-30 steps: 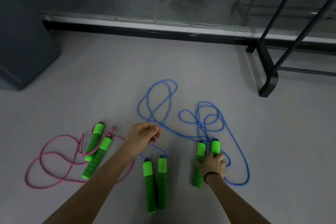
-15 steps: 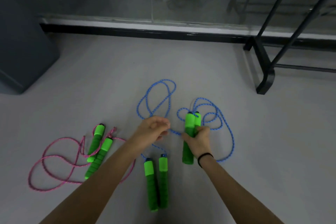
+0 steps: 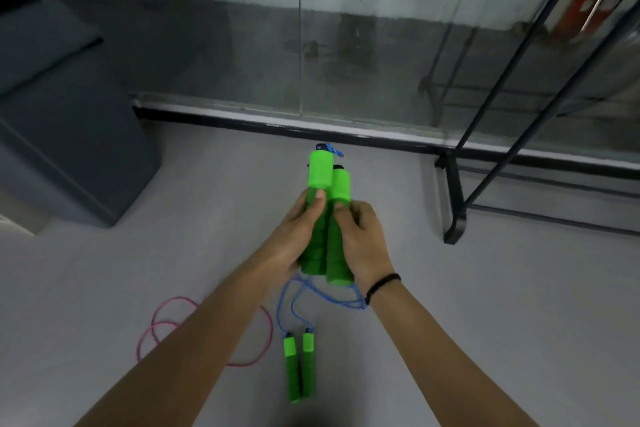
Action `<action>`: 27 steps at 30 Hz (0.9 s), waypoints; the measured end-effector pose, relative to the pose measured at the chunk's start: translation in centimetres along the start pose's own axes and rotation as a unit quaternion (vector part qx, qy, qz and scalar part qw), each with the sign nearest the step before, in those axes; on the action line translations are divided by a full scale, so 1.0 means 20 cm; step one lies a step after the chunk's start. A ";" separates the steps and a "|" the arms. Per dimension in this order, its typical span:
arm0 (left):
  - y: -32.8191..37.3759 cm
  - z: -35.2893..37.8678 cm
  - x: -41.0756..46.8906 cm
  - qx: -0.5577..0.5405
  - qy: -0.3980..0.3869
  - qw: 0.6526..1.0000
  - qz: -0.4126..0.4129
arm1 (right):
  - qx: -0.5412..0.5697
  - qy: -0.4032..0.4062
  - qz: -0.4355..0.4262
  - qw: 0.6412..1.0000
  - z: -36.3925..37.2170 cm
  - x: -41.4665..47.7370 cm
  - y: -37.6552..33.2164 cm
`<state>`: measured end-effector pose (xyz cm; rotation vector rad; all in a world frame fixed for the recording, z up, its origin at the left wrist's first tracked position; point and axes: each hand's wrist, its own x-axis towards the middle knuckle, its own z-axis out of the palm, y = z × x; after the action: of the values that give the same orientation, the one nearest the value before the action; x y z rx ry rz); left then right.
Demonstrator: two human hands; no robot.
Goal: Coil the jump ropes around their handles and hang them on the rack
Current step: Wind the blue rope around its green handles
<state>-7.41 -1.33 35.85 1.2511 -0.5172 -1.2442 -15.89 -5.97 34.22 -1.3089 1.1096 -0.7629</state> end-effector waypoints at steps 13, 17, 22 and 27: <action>1.71 0.39 -0.70 0.140 -0.127 0.982 0.018 | 0.070 -0.030 -0.154 0.985 -0.22 -0.34 -1.75; 2.04 0.47 -0.86 0.165 -0.159 0.973 0.000 | 0.085 -0.001 -0.189 0.978 -0.32 -0.23 -2.10; 2.22 0.54 -0.96 0.155 -0.159 0.975 0.017 | 0.161 -0.221 -0.090 0.958 -0.23 -0.23 -2.24; 2.32 0.58 -1.02 0.126 -0.140 0.980 0.059 | 0.146 -0.211 -0.117 0.959 -0.22 -0.31 -2.18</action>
<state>-4.93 4.45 87.42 1.2391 -0.9659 -1.2887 -15.45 -8.40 78.48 -1.2835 0.4862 -0.7411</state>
